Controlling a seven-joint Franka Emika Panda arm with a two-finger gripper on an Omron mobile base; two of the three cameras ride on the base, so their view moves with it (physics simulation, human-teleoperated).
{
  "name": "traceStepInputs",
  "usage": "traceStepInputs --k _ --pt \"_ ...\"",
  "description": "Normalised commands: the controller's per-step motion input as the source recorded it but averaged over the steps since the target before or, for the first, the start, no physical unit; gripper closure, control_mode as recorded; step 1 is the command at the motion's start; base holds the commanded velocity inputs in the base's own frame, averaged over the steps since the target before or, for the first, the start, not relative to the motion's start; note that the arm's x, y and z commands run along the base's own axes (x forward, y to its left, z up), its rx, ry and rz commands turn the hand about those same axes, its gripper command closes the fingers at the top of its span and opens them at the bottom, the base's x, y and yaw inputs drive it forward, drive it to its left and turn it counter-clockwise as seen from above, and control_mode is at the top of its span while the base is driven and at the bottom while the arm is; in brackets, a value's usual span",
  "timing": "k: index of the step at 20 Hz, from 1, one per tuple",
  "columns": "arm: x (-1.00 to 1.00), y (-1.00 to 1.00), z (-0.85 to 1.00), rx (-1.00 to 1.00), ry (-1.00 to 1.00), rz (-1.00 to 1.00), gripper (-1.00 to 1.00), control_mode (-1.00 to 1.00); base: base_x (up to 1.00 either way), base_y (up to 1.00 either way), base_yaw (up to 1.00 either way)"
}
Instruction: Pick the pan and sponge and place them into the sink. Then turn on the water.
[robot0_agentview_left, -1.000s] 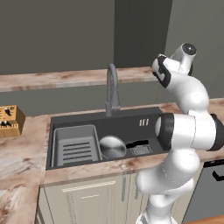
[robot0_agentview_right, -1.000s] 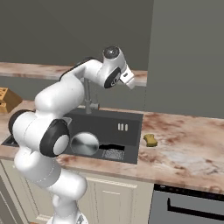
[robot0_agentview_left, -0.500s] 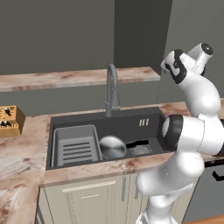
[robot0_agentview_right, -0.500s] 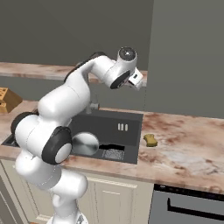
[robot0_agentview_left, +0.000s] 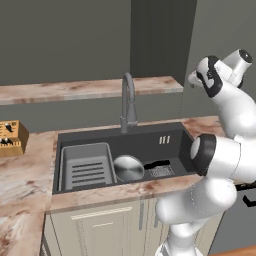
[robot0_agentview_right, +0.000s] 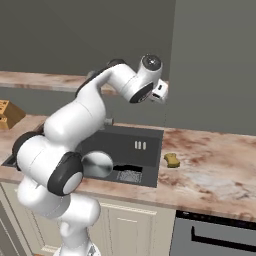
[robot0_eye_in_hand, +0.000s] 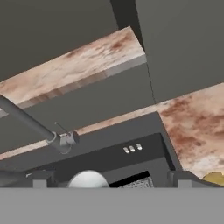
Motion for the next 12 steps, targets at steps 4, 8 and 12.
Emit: traceStepInputs --k 4,8,12 --pt "-0.16 0.00 -0.09 -0.24 0.00 0.05 -1.00 -1.00 0.00 0.00 0.00" --pt "-0.21 0.00 -0.34 -0.26 0.00 0.06 -1.00 -1.00 0.00 0.00 0.00" --pt "-0.27 0.00 -0.39 -0.18 0.00 0.12 -1.00 -1.00 0.00 0.00 0.00"
